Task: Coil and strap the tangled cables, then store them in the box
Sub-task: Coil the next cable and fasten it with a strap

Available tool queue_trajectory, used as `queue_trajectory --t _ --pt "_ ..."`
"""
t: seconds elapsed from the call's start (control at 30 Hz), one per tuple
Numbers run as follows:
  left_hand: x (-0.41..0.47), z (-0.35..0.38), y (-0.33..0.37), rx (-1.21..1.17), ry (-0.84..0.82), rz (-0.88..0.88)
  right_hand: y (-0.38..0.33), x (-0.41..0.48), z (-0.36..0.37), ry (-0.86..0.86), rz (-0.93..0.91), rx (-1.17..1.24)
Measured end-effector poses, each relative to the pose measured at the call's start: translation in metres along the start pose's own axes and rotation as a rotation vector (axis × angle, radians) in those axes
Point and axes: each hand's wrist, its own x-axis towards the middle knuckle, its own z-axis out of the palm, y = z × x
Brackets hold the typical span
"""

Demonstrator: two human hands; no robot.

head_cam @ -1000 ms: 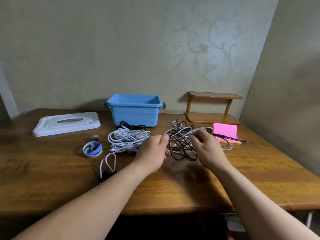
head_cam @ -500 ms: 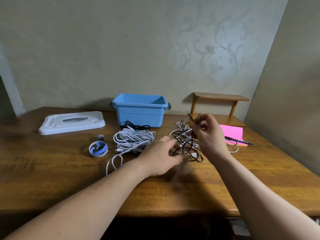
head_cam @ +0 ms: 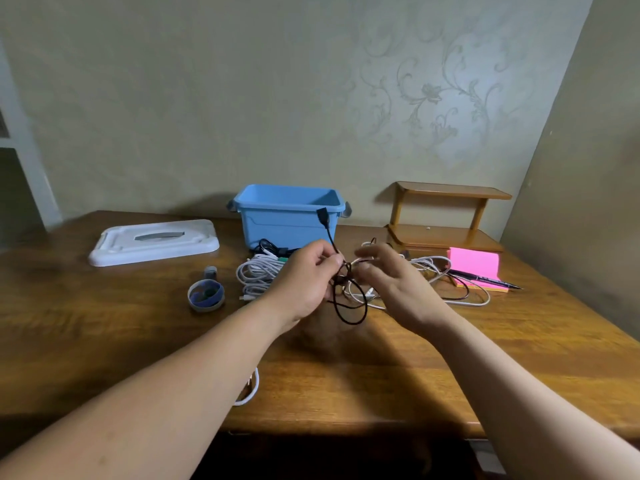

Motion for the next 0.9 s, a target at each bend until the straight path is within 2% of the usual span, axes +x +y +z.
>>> queue_trajectory --t 0.07,0.2,0.3,0.47,0.67,0.9 --pt "0.002 -0.002 0.000 -0.128 0.009 -0.061 0.004 -0.003 0.003 -0.052 -0.019 -0.110" --pt "0.001 0.000 0.000 -0.232 -0.047 -0.095 0.001 -0.006 0.007 -0.022 -0.026 -0.094" --pt "-0.001 0.003 -0.002 -0.134 -0.080 -0.053 -0.001 -0.006 0.011 0.038 0.018 -0.054" --pt "-0.002 0.007 -0.001 -0.049 0.007 -0.003 -0.004 -0.009 0.012 0.248 -0.049 -0.074" --pt "-0.003 0.009 0.000 -0.167 -0.065 -0.052 0.000 -0.005 0.009 0.143 -0.060 -0.071" --pt "0.006 -0.005 0.002 -0.074 0.023 -0.119 0.011 -0.005 0.003 0.311 0.077 0.017"
